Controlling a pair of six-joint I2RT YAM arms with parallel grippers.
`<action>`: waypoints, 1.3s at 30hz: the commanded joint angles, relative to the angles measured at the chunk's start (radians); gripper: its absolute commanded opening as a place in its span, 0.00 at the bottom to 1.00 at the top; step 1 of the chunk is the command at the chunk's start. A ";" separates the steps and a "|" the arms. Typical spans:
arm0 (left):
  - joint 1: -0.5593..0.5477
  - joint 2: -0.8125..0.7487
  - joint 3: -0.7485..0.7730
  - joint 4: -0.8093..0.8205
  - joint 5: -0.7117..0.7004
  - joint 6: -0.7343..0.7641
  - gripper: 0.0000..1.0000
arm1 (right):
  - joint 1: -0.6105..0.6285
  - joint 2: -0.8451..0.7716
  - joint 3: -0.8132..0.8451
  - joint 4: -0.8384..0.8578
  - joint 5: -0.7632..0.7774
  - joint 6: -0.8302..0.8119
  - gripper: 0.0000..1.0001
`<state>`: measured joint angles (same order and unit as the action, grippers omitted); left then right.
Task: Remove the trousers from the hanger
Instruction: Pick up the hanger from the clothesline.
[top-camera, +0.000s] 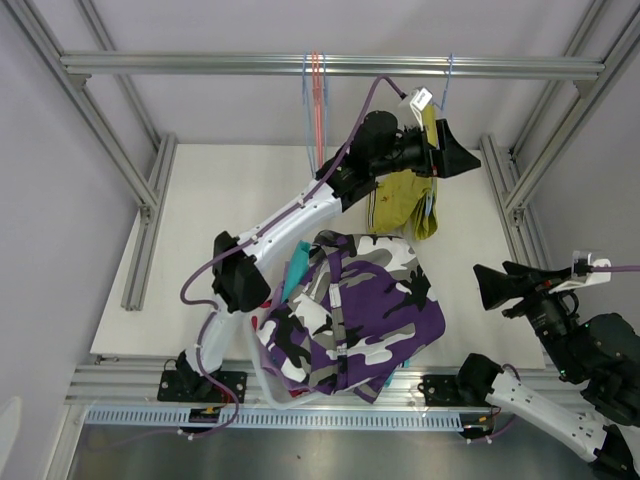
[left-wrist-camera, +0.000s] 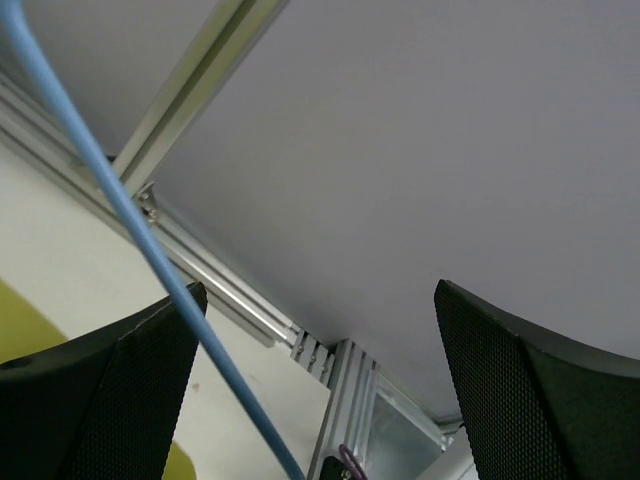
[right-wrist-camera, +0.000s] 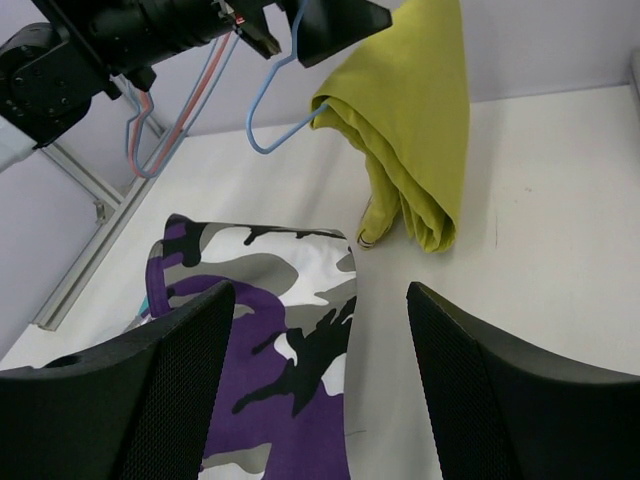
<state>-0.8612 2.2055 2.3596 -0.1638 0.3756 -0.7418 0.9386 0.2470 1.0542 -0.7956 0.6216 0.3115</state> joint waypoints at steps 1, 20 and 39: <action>0.005 0.022 0.047 0.193 0.065 -0.085 0.99 | 0.015 -0.009 -0.005 -0.004 0.036 0.024 0.74; 0.002 0.000 0.036 0.386 0.089 -0.139 0.01 | 0.023 -0.006 -0.083 -0.042 0.020 0.103 0.74; -0.006 -0.302 0.047 0.185 0.074 0.001 0.00 | 0.023 -0.011 -0.117 -0.030 -0.008 0.104 0.75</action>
<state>-0.8539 2.1185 2.3505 -0.1795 0.4381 -0.8791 0.9565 0.2470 0.9440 -0.8448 0.6201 0.4126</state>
